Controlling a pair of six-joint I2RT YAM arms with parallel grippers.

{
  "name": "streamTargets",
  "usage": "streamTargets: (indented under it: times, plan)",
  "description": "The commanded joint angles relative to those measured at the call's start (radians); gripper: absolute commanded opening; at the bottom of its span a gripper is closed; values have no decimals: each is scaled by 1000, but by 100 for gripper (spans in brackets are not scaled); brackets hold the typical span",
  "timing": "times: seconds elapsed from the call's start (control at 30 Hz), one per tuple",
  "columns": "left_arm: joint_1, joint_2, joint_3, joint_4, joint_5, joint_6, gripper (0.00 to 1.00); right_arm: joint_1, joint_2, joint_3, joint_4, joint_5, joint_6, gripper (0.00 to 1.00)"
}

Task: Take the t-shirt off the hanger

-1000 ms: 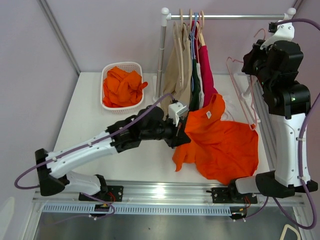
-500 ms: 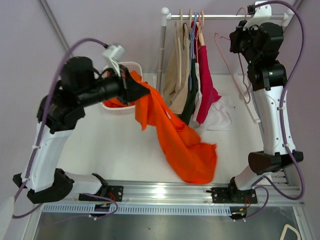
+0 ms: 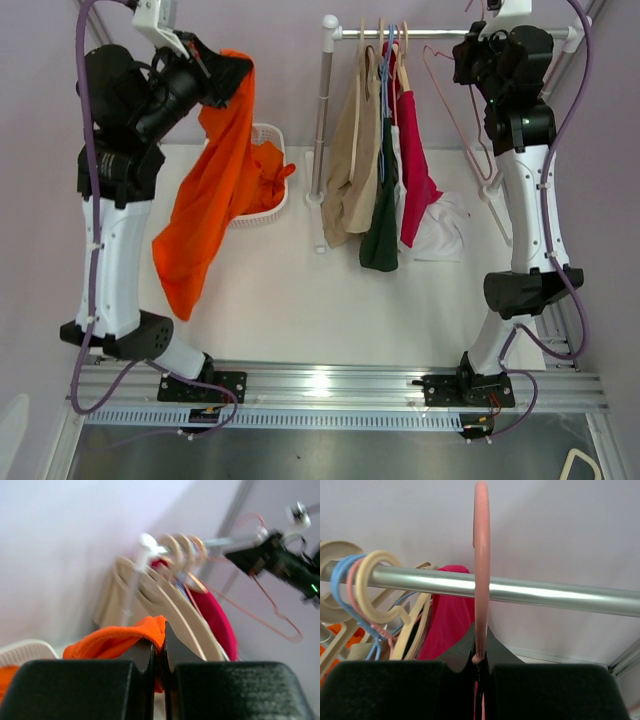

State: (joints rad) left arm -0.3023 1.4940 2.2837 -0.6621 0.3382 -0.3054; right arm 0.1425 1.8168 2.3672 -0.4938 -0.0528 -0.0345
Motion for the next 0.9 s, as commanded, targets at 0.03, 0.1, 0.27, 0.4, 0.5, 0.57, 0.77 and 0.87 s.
streamTargets:
  times: [0.03,0.1,0.27,0.4,0.5,0.57,0.77,0.87]
  plan:
    - [127,115,98,315,21,-66,1,-23,58,59,66,-31,16,0]
    - [166,167,144,355,41,-93,1,-26,84,69,70,-33,19,0]
    - [290,272,247,534,41,-178,1,-40,131,78,104,-41,28,0]
    - [371,288,215,721,12,-222,1,-49,177,135,106,-50,30,0]
    - [411,347,286,777,-22,-239,1,-49,188,130,109,-47,53,0]
    - [437,373,306,789,-45,-261,1,-49,187,118,110,-47,53,0]
    - [493,459,323,852,-30,-314,1,-49,184,101,98,-64,58,0]
    - [493,474,237,868,-5,-339,1,-49,173,63,113,-68,61,0]
